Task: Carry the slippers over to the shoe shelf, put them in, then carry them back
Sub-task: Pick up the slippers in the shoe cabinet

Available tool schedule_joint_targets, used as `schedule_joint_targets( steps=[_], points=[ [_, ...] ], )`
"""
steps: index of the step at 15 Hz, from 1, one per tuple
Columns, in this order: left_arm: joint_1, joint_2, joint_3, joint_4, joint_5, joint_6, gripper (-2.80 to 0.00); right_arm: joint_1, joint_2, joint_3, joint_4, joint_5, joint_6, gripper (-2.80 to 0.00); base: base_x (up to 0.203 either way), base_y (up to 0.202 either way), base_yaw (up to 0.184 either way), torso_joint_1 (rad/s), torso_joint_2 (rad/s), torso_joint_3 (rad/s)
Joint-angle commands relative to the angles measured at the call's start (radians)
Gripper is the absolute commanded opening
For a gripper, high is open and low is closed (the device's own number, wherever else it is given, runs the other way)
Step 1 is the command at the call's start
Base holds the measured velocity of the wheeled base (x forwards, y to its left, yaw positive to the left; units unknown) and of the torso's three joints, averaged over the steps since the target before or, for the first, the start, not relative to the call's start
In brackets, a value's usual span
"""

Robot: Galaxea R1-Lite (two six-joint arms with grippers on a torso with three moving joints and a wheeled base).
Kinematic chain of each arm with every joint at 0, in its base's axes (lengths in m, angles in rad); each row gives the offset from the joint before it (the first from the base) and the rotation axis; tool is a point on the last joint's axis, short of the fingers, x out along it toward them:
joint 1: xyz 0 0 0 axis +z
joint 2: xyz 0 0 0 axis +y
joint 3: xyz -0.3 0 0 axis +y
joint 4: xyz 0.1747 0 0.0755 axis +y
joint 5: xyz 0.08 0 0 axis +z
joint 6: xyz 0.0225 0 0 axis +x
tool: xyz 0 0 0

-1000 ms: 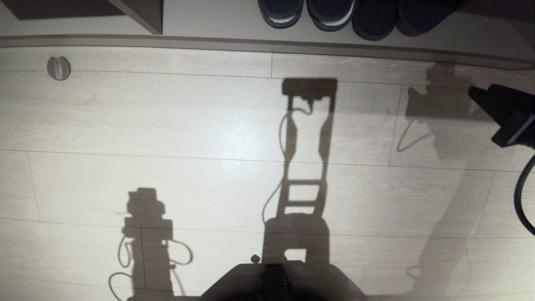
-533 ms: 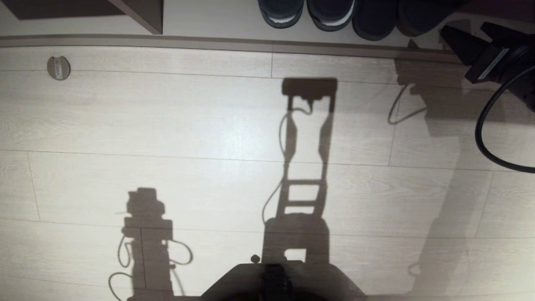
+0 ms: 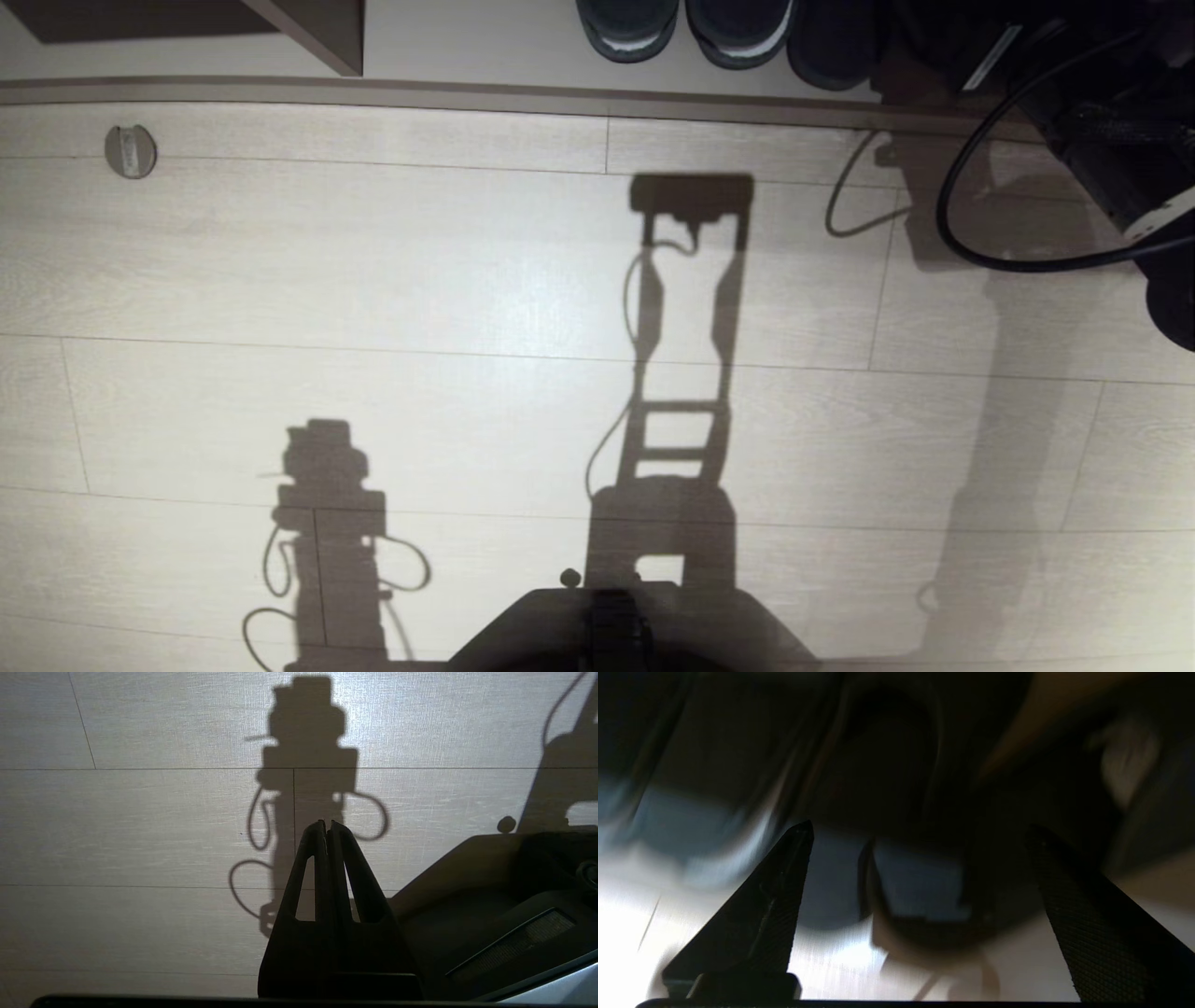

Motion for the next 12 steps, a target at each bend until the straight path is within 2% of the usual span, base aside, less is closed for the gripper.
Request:
schedule_joint_targets(
  steps=[1,3,5,7,9,12],
  points=[
    [0.000,0.001,0.000,0.000,0.000,0.001,-2.80,0.021,0.088,-0.084,-0.033,-0.021,-0.003,0.00,0.000,0.000,0.000,0.000,0.00,0.000],
    [0.000,0.001,0.002,-0.001,0.000,-0.001,-2.80,0.033,0.113,-0.129,-0.049,-0.085,-0.056,0.00,0.000,0.000,0.000,0.000,0.00,0.000],
    [0.000,0.001,0.002,-0.001,0.000,-0.002,-2.80,0.034,0.112,-0.131,-0.049,-0.089,-0.060,0.00,0.000,0.000,0.000,0.000,0.00,0.000],
    [0.000,0.001,0.002,-0.003,0.000,-0.002,-2.80,0.034,0.102,-0.151,-0.033,-0.175,-0.137,0.00,0.000,0.000,0.000,0.000,0.00,0.000],
    [0.000,0.001,0.002,-0.003,0.000,-0.001,-2.80,0.033,0.099,-0.149,-0.031,-0.182,-0.153,0.00,0.000,0.000,0.000,0.000,0.00,0.000],
    [-0.001,0.001,0.002,-0.003,0.000,-0.007,-2.80,0.024,0.097,-0.142,-0.010,-0.234,-0.156,0.00,0.000,0.000,0.000,0.000,0.00,0.000]
  ],
)
